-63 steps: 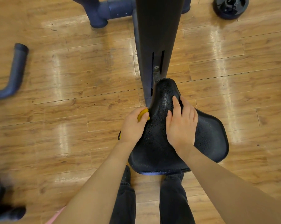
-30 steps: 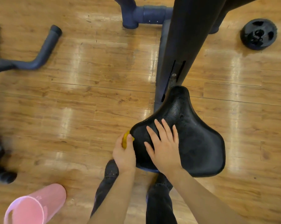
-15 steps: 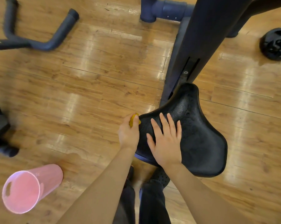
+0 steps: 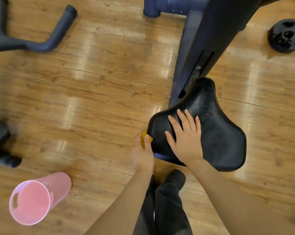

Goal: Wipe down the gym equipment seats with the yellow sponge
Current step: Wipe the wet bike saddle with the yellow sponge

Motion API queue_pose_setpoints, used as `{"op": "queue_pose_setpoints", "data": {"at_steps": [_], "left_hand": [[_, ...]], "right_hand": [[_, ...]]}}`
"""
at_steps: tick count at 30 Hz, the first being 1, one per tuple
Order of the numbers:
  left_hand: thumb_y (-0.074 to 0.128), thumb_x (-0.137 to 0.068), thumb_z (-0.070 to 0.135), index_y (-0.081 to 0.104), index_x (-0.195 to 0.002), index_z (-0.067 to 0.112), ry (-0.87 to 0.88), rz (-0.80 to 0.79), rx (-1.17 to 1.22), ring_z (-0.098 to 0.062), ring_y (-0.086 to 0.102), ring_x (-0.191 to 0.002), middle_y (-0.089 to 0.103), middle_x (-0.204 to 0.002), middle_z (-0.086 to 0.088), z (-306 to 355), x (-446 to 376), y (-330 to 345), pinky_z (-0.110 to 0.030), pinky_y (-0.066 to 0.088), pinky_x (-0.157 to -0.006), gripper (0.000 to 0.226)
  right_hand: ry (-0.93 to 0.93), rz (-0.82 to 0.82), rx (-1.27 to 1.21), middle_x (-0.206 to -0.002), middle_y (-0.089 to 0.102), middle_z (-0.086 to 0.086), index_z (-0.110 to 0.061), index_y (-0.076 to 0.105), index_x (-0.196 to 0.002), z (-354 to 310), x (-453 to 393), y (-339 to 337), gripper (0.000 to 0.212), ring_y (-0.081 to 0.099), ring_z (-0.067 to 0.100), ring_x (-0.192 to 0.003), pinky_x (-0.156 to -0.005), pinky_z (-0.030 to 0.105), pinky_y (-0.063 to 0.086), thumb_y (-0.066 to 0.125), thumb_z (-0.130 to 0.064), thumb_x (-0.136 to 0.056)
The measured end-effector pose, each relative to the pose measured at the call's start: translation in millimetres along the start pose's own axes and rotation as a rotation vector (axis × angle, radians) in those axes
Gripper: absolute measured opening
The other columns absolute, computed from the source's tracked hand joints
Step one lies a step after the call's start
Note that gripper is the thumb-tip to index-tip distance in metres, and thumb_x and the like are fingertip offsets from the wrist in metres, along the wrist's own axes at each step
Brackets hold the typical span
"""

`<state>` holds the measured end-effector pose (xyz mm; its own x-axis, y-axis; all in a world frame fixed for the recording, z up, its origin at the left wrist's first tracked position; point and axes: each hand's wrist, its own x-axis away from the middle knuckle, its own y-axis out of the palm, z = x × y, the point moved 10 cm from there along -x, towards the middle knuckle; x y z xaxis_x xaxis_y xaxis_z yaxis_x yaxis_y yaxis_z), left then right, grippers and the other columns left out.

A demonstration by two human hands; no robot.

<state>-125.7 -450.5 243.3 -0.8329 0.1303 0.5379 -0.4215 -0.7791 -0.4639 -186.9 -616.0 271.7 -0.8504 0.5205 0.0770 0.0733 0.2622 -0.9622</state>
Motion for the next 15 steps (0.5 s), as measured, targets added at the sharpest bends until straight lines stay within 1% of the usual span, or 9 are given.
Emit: {"op": "queue_pose_setpoints", "data": {"at_steps": [1,3,5,8,10,12,15], "left_hand": [[0.042,-0.102,0.031,0.051,-0.136,0.019,-0.004,-0.014,-0.009,-0.008,0.05,-0.114,0.056,-0.126,0.008,0.5,-0.4,-0.5,-0.019,0.04,-0.092,0.037],[0.043,-0.102,0.029,0.051,-0.136,0.02,-0.001,-0.05,-0.036,-0.005,0.048,-0.111,0.052,-0.119,0.012,4.8,1.2,-0.8,-0.013,0.034,-0.088,0.036],[0.045,-0.101,0.03,0.05,-0.137,0.021,0.01,-0.073,-0.071,-0.009,0.051,-0.113,0.054,-0.119,0.011,8.0,2.0,-3.4,-0.014,0.035,-0.089,0.037],[0.046,-0.101,0.032,0.048,-0.139,0.023,-0.004,-0.099,-0.079,-0.016,0.053,-0.12,0.058,-0.131,0.002,3.1,-1.3,-5.6,-0.029,0.042,-0.101,0.039],[0.046,-0.1,0.032,0.048,-0.139,0.024,-0.034,-0.098,-0.069,-0.018,0.053,-0.122,0.057,-0.133,0.0,-1.0,-2.5,-6.1,-0.034,0.042,-0.103,0.04],[0.047,-0.1,0.031,0.048,-0.139,0.024,-0.06,-0.078,-0.03,-0.016,0.052,-0.122,0.057,-0.134,0.0,-1.9,-0.3,-6.6,-0.032,0.041,-0.104,0.039],[0.048,-0.1,0.029,0.05,-0.137,0.024,-0.105,-0.008,0.036,-0.015,0.053,-0.121,0.058,-0.132,0.001,-3.4,4.7,-6.0,-0.032,0.042,-0.104,0.038]], "right_hand": [[0.003,-0.007,0.006,-0.151,0.038,0.009,-0.021,0.048,-0.139,0.5,0.5,0.4,0.051,0.024,0.028,-0.144,-0.117,0.054,0.015,0.039,-0.045,-0.096],[0.011,-0.019,0.021,-0.15,0.038,0.01,-0.021,0.048,-0.139,2.8,1.6,0.8,0.051,0.024,0.028,-0.144,-0.117,0.053,0.015,0.039,-0.045,-0.095],[0.017,-0.028,0.031,-0.149,0.04,0.011,-0.02,0.049,-0.138,2.7,0.8,0.1,0.051,0.026,0.03,-0.143,-0.117,0.054,0.017,0.038,-0.045,-0.094],[0.008,-0.035,0.058,-0.147,0.042,0.015,-0.018,0.052,-0.135,-1.5,-1.2,-3.3,0.052,0.031,0.033,-0.14,-0.114,0.056,0.021,0.038,-0.044,-0.093],[-0.008,-0.055,0.079,-0.147,0.039,0.018,-0.017,0.052,-0.135,-4.3,-3.9,-6.0,0.052,0.032,0.035,-0.138,-0.113,0.055,0.022,0.037,-0.043,-0.093],[-0.081,-0.081,0.098,-0.149,0.036,0.019,-0.018,0.049,-0.137,-11.4,-7.6,-7.6,0.051,0.031,0.035,-0.138,-0.112,0.055,0.024,0.035,-0.041,-0.093],[-0.292,-0.14,0.107,-0.151,0.035,0.015,-0.02,0.049,-0.138,-26.1,-13.0,-4.0,0.049,0.03,0.031,-0.14,-0.113,0.053,0.025,0.032,-0.036,-0.095]]}}
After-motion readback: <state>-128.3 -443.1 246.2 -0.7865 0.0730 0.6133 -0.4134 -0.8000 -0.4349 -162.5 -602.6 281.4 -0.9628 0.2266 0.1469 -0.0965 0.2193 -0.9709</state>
